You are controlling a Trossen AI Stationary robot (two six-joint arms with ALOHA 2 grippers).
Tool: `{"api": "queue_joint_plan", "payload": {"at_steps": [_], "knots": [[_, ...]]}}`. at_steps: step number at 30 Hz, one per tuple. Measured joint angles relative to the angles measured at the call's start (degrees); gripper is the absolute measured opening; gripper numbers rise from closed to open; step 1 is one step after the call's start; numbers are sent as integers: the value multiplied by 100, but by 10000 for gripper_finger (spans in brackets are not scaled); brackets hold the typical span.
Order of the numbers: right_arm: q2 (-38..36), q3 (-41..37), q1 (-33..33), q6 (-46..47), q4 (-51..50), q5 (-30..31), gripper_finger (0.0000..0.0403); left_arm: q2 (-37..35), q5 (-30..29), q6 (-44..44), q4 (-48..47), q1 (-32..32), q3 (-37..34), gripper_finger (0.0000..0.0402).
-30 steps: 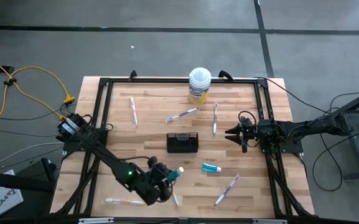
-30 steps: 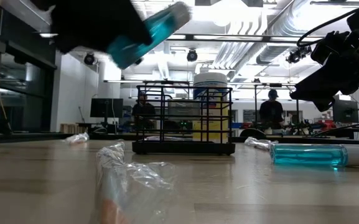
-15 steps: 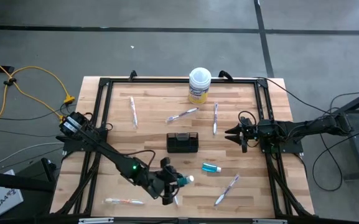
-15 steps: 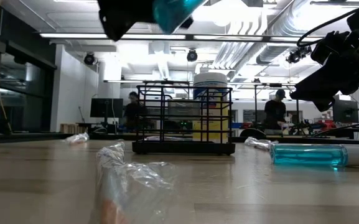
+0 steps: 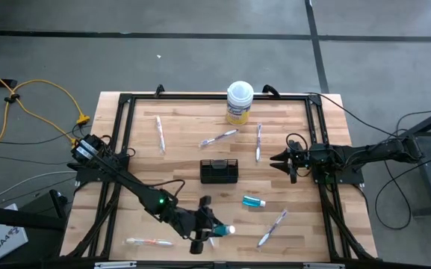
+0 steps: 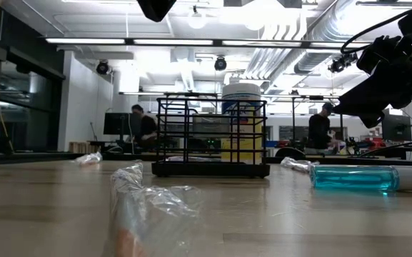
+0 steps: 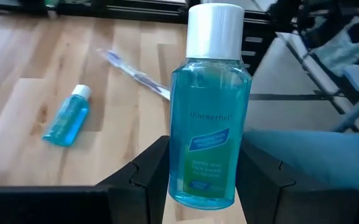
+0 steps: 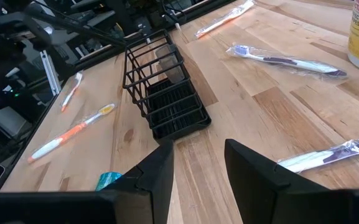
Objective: Pick & Place toothbrushing station
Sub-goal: Put the left blue mouthwash into the wire organizer
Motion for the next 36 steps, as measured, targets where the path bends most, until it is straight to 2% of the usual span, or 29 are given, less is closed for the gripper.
{"api": "queue_joint_plan", "payload": {"at_steps": [7, 13, 20, 23, 27, 31, 36], "knots": [[1, 0, 0, 10, 2, 0, 135, 0, 349, 8, 0, 0, 0, 143], [-1, -1, 1, 1368, 9, -98, 135, 0, 348, 6, 0, 0, 0, 143], [0, -1, 0, 1653, 213, 222, 135, 0, 345, -25, -8, 0, 0, 143], [-1, -1, -1, 2050, 318, 41, 135, 0, 345, -284, -51, 0, 0, 143], [2, 0, 80, 2325, 462, -535, 135, 0, 343, -524, -182, -8, 0, 143], [323, 0, 482, 2304, 1331, -543, 135, 0, 343, -823, -393, -20, 0, 143], [1183, 65, 1364, 1491, 3088, -410, 135, 0, 341, -1040, -432, -20, 0, 143]]}}
